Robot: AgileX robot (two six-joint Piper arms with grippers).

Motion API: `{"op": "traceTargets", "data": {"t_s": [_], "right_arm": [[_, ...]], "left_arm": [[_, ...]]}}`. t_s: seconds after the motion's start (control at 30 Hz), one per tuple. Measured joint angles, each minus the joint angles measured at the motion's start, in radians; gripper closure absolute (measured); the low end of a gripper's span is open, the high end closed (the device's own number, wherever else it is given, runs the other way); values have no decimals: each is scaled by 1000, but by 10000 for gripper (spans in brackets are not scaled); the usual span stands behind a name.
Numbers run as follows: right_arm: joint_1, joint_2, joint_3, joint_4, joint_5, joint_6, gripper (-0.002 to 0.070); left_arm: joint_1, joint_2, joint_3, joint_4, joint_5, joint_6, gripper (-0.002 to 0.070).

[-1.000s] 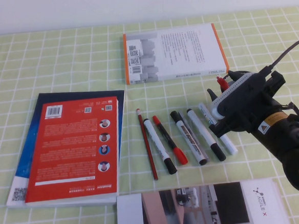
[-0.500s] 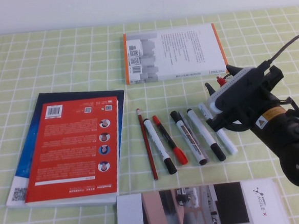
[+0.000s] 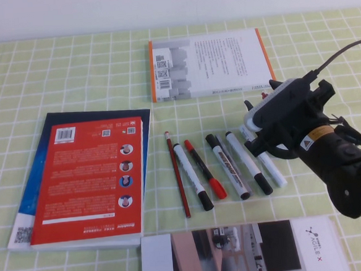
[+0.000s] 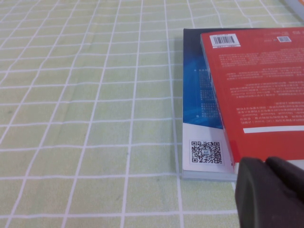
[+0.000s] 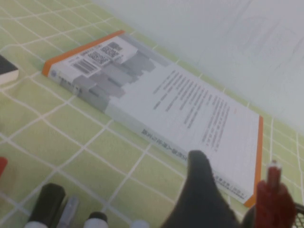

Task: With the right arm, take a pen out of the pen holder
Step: 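Take a marker out of the pen holder and lay it on the table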

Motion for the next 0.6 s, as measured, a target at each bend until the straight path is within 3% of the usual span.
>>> {"op": "traceTargets", "data": {"t_s": [0.33,0.6], "right_arm": [[-6,17,0,2,-17,-1,313],[-6,17,0,5,-17,-1,482]], "left_arm": [[0,0,0,0,0,0,680],[0,0,0,0,0,0,680]]}}
